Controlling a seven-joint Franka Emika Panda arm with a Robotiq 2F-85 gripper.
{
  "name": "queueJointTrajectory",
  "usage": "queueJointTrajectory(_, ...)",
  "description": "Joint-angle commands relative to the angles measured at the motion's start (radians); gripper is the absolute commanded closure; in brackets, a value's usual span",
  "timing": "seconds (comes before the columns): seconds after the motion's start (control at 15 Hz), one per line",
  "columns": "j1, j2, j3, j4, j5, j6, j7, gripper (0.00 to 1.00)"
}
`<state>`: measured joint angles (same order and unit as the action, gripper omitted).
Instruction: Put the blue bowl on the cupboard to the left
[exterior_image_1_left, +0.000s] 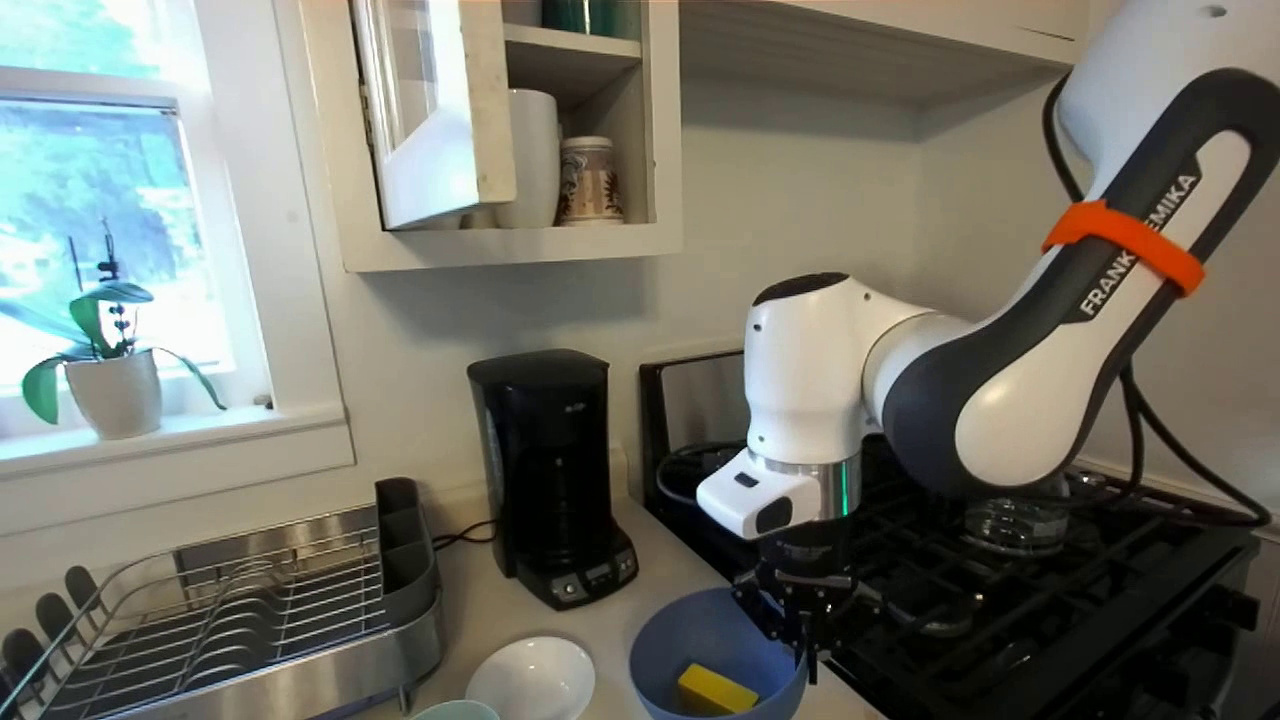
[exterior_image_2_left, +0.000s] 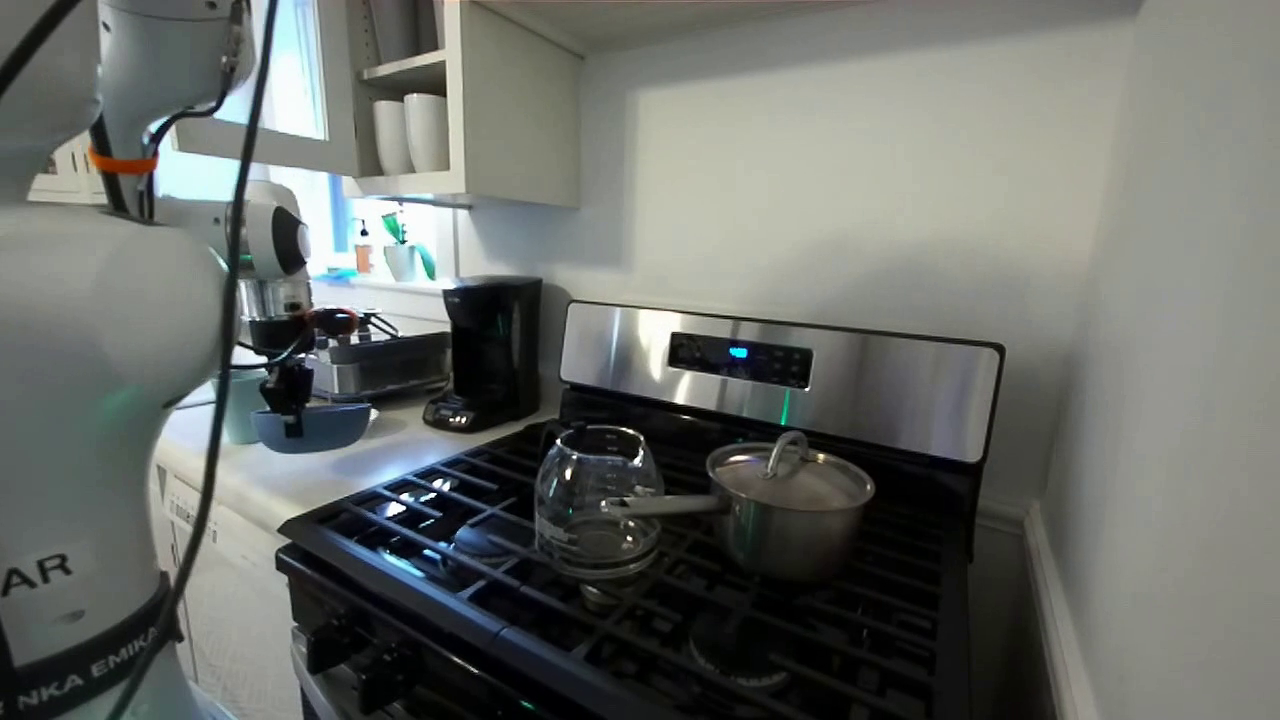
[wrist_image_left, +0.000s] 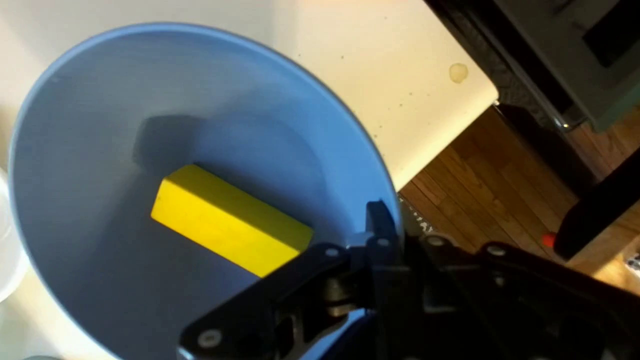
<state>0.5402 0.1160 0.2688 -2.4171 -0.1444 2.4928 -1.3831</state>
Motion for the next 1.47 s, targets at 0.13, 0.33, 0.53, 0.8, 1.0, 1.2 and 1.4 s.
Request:
queueJointTrajectory(0.13, -0.077, 0.152, 0.066, 0.081, -0.161, 0.107, 0.022, 0.99)
queueJointTrajectory(0.33, -0.087, 0.208, 0.078, 0.105, -0.207, 0.163, 0.014, 0.99)
queueJointTrajectory(0.53, -0.087, 0.250, 0.080, 0.124, -0.243, 0.214, 0.018, 0.99)
queueJointTrajectory(0.8, -0.088, 0.284, 0.082, 0.147, -0.268, 0.248, 0.010, 0.99)
queueJointTrajectory(1.0, -0.088, 0.290, 0.079, 0.155, -0.279, 0.243, 0.013, 0.62)
queueJointTrajectory(1.2, -0.111, 0.281, 0.104, 0.149, -0.252, 0.231, -0.022, 0.42)
queueJointTrajectory(1.4, -0.142, 0.240, 0.133, 0.136, -0.234, 0.227, -0.040, 0.22)
